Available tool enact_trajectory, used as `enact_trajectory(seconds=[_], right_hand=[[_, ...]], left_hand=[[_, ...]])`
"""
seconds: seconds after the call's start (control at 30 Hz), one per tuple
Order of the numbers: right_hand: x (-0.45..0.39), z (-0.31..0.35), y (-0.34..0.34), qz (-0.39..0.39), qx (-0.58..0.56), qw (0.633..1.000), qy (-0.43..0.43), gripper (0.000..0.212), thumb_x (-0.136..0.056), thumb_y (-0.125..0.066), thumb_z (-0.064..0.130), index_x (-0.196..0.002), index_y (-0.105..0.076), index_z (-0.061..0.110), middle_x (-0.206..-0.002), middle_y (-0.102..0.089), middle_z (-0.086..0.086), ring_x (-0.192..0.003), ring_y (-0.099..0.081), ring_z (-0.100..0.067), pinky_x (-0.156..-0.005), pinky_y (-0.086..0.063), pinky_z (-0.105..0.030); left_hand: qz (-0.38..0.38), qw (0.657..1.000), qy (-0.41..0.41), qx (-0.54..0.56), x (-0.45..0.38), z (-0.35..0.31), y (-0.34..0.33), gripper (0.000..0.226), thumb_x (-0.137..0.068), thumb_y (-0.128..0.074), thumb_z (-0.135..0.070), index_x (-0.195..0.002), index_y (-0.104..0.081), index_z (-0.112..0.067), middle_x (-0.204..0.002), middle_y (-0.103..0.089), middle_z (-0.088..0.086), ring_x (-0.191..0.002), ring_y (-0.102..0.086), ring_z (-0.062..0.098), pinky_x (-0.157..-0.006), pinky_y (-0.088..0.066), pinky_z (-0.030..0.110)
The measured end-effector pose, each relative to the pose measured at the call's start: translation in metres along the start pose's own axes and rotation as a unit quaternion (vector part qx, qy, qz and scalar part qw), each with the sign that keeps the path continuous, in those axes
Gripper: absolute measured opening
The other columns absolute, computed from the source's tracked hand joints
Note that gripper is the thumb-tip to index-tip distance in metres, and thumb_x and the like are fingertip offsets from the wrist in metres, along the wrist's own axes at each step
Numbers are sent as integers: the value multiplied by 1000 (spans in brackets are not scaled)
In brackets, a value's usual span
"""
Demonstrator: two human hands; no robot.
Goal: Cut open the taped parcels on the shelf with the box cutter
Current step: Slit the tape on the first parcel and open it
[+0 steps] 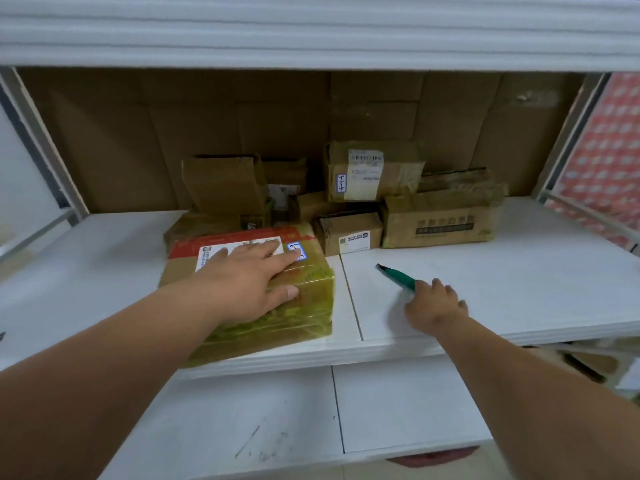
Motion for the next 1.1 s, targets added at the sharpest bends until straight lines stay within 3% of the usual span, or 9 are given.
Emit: enact_trajectory(seconds=[0.13, 0.2, 0.3, 0.43, 0.53, 0.63, 0.8, 0.93, 1.1], right_hand=[[-16, -11, 8, -51, 40, 997, 31, 43, -94, -45, 44, -129, -42, 20, -126, -53, -7, -116, -50, -30, -91, -36, -42], [-22, -8, 8, -24, 66, 996, 58, 50, -93, -47, 49, -133, -40, 20, -124, -53, -7, -114, -52, -30, -88, -36, -41], [-24, 2, 6, 51, 66, 993, 83, 43, -94, -44, 26, -135, -39, 10, -125, -49, -10, -113, -53, -32, -88, -43, -39], [-16, 17, 14, 114, 25, 986, 118, 26, -94, -43, 13, -119, -50, 7, -97, -58, -7, -78, -56, -23, -67, -45, -30], [-6, 17, 9, 185, -179, 962, 90, 23, -91, -44, 4, -113, -50, 10, -97, -53, -12, -72, -65, -28, -64, -55, -36], [17, 15, 2, 252, -423, 869, 45, 26, -88, -47, -1, -109, -49, 13, -102, -59, -20, -69, -71, -34, -60, -60, -35], [45, 27, 0, 213, -415, 868, 167, 6, -88, -54, 23, -93, -54, 20, -73, -66, -9, -53, -64, -20, -49, -47, -22], [63, 34, -4, 148, -368, 882, 256, 14, -100, -45, 40, -105, -55, 32, -75, -61, 1, -58, -61, -12, -53, -50, -24], [74, 36, -10, 118, -331, 891, 285, 11, -101, -44, 37, -104, -52, 31, -87, -67, 2, -69, -70, -16, -72, -54, -38]], left_hand=[[-22, 1000, 6, 5, -11, -14, -4, 65, -92, -23, -69, -152, -9, -48, -163, -10, -10, -148, -13, 20, -119, -20, 45], [-33, 999, 15, 12, -12, -15, -7, 64, -92, -23, -67, -152, -13, -46, -163, -12, -10, -148, -14, 18, -119, -20, 44], [-21, 999, 33, 23, -12, -15, -12, 62, -95, -25, -63, -152, -13, -44, -163, -8, -11, -149, -9, 16, -119, -18, 48], [5, 998, 53, 25, -11, -18, -12, 59, -98, -25, -58, -153, -10, -43, -164, -1, -11, -150, -3, 17, -119, -12, 52], [21, 997, 57, 39, -9, -20, -13, 59, -99, -23, -57, -154, -6, -42, -163, 5, -12, -150, 3, 16, -120, -7, 52], [26, 997, 61, 48, -7, -21, -14, 62, -97, -25, -59, -154, -6, -41, -163, 7, -13, -150, 6, 15, -120, -3, 51], [24, 997, 59, 41, -7, -22, -15, 64, -96, -25, -60, -154, -5, -41, -163, 9, -13, -150, 8, 15, -120, -2, 51], [22, 997, 60, 37, -7, -21, -17, 64, -96, -24, -61, -153, -3, -42, -163, 9, -13, -150, 7, 15, -120, 0, 51], [29, 997, 60, 42, -6, -22, -18, 63, -96, -22, -61, -153, 0, -44, -162, 12, -14, -150, 11, 15, -120, 2, 49]])
Point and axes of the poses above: each hand's wrist, its own x-axis away from the middle knuckle, its own y-axis out of the back of the hand, z = x × y, the point moved 7 cm from there along -x, towards the middle knuckle
